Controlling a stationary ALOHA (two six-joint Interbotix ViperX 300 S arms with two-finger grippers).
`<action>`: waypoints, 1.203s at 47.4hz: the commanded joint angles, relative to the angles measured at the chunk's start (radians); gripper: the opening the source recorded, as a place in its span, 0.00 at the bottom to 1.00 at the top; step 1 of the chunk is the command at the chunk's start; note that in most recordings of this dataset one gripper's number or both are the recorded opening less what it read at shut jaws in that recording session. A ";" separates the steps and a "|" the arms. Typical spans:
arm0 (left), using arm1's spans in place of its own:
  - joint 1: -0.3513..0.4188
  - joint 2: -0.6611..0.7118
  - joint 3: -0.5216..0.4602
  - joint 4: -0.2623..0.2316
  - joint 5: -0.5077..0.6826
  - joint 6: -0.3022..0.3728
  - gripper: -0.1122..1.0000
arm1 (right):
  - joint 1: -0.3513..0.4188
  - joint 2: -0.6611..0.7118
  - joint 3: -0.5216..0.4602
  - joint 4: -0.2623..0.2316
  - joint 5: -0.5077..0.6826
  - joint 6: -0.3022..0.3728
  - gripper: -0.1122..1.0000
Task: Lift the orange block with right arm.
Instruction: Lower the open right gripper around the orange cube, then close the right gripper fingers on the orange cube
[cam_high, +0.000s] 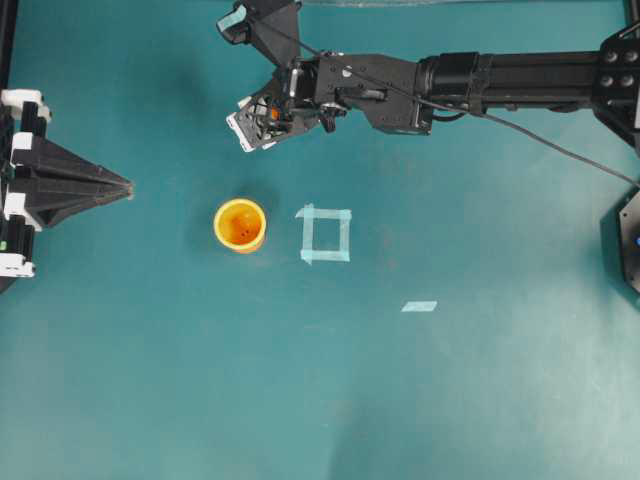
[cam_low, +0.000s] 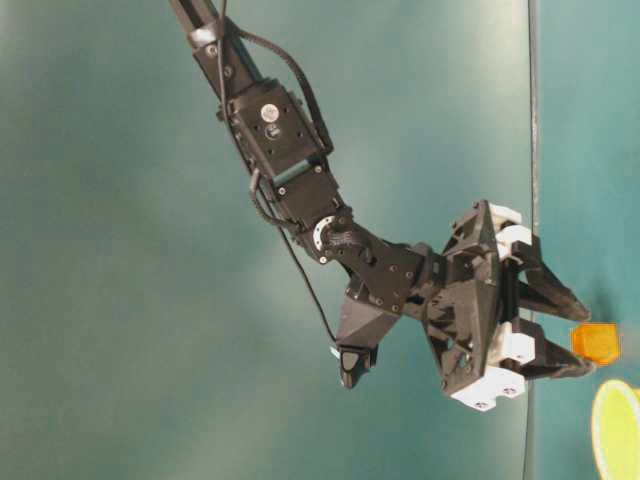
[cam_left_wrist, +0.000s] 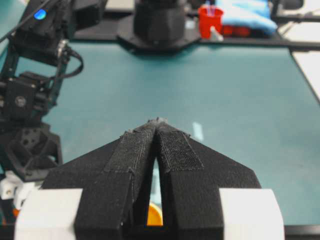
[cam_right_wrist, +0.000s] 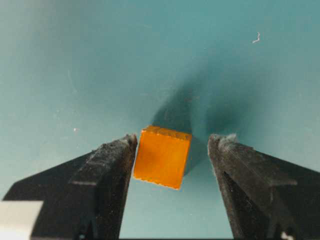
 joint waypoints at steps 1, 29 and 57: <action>0.000 0.008 -0.025 0.002 -0.011 0.000 0.10 | -0.002 -0.020 -0.026 -0.003 -0.006 0.002 0.66; 0.000 0.008 -0.025 0.000 -0.009 0.000 0.10 | 0.009 -0.014 -0.023 0.002 0.002 0.002 0.50; 0.000 0.000 -0.026 0.002 -0.003 0.000 0.10 | 0.009 -0.038 -0.021 0.002 0.014 0.002 0.46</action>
